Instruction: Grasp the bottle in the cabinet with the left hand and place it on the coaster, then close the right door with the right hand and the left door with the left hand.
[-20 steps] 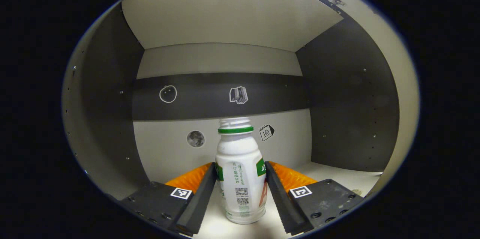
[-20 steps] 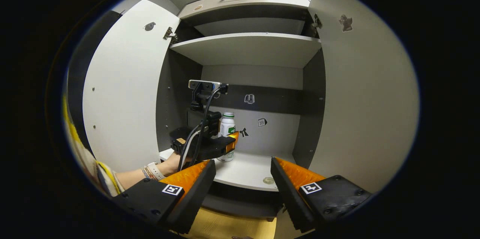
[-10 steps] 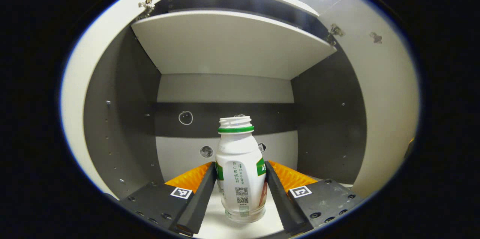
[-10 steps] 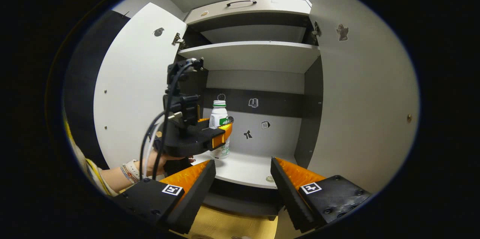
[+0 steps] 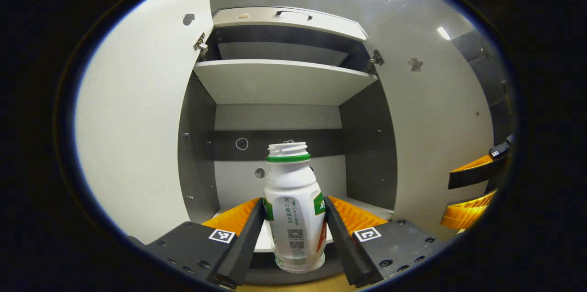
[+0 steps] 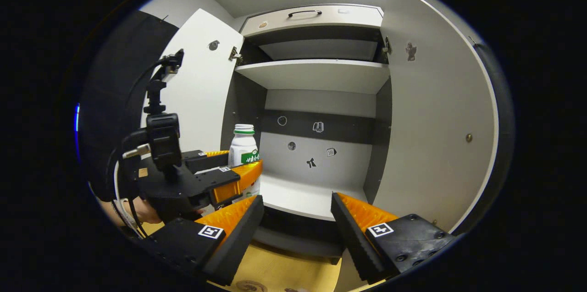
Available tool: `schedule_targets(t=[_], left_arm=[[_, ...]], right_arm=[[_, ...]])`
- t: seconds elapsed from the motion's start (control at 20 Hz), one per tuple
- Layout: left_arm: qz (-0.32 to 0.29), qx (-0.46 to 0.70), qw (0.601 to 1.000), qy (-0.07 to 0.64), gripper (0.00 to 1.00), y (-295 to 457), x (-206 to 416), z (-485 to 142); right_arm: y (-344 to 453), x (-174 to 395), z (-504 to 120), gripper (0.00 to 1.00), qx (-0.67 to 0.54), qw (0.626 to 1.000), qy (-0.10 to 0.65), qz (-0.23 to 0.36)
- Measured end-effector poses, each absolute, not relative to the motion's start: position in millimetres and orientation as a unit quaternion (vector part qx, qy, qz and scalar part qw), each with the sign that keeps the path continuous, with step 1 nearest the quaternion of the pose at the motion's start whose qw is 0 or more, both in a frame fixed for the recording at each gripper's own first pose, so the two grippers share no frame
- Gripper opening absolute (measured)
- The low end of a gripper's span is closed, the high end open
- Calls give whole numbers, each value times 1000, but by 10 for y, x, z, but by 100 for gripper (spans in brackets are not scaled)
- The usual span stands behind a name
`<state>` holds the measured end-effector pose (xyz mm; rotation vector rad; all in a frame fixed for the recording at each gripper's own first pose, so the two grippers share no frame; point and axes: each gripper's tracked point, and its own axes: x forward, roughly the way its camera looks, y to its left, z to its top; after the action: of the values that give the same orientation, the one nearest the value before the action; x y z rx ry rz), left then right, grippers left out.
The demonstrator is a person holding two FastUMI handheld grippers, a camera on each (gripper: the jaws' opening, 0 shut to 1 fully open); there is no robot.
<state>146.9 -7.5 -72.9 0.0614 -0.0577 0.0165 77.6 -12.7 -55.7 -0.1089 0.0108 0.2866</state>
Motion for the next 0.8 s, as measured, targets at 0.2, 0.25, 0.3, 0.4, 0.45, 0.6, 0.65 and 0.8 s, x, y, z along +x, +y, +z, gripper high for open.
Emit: schedule_targets(t=[0.2, 0.25, 0.3, 0.4, 0.45, 0.6, 0.65, 0.8], left_arm=[[-15, 7, 1000, -8, 80, -320, 962, -976], [-21, 4, 1000, -4, 79, -377, 821, -1051], [-22, 1, 1000, 0, 79, -425, 671, -1137], [-26, -7, 1000, -4, 79, -513, 410, -1294], [-28, -12, 1000, -3, 80, -561, 299, -1401], [-24, -22, 999, 9, 79, -679, 6, -1851], [-23, -27, 999, 16, 79, -715, -62, -2019], [-17, -40, 999, 33, 79, -815, -162, -2561]], right_arm=[[-213, 406, -612, 98, -72, 991, 8, 113], [-234, 310, -639, 98, -73, 992, 9, 107], [-252, 209, -675, 98, -70, 992, 11, 105], [-315, 34, -803, 98, -58, 993, 20, 100], [-368, -31, -879, 98, -57, 994, 24, 94], [-522, -181, -1161, 98, -66, 994, 41, 77], [-565, -194, -1283, 98, -70, 994, 50, 74], [-684, -225, -1673, 98, -80, 991, 74, 73]])
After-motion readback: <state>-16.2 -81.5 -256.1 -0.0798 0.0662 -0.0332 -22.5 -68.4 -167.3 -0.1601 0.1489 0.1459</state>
